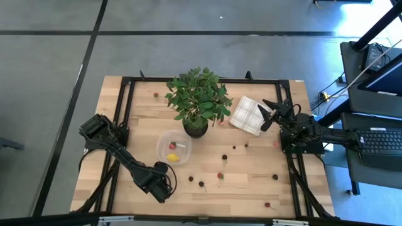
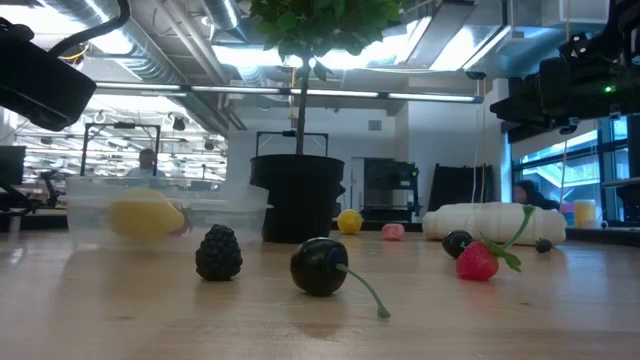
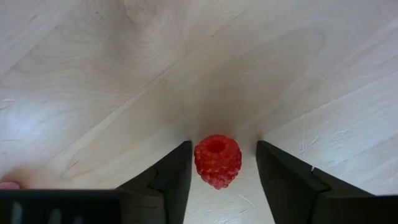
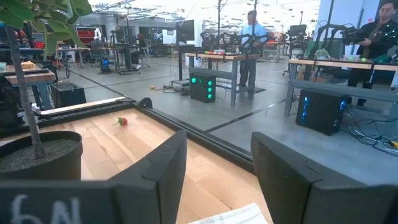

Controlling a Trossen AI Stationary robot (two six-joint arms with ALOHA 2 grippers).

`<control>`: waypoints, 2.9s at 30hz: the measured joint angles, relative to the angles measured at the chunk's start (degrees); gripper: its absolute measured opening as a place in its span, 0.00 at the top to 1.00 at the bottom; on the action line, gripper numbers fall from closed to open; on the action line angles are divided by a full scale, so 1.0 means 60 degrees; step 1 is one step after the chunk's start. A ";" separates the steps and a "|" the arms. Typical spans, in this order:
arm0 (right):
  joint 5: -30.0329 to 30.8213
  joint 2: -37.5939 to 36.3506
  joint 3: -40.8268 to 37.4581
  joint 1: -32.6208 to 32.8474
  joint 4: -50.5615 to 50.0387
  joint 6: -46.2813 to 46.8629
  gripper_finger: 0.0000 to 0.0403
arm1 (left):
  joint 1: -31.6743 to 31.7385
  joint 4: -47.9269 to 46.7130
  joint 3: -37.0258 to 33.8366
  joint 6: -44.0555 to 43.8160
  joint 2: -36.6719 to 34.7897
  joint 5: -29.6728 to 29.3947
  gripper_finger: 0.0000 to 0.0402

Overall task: Pick and placing Produce into tupperware
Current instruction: Put the red raspberry into the transparent bin

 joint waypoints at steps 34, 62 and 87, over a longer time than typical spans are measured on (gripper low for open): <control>0.0000 0.0000 0.0000 0.0000 0.0000 0.0004 0.55 | 0.0131 -0.0010 -0.0041 0.0612 -0.0151 0.0005 0.76; -0.0002 0.0000 0.0000 0.0001 0.0000 -0.0018 0.55 | 0.3571 -0.1620 -0.0036 0.5927 -0.1825 -0.0341 0.76; 0.0000 0.0001 0.0000 -0.0002 -0.0002 -0.0062 0.55 | 0.3808 -0.1639 -0.0018 0.6426 -0.2817 -0.2478 0.76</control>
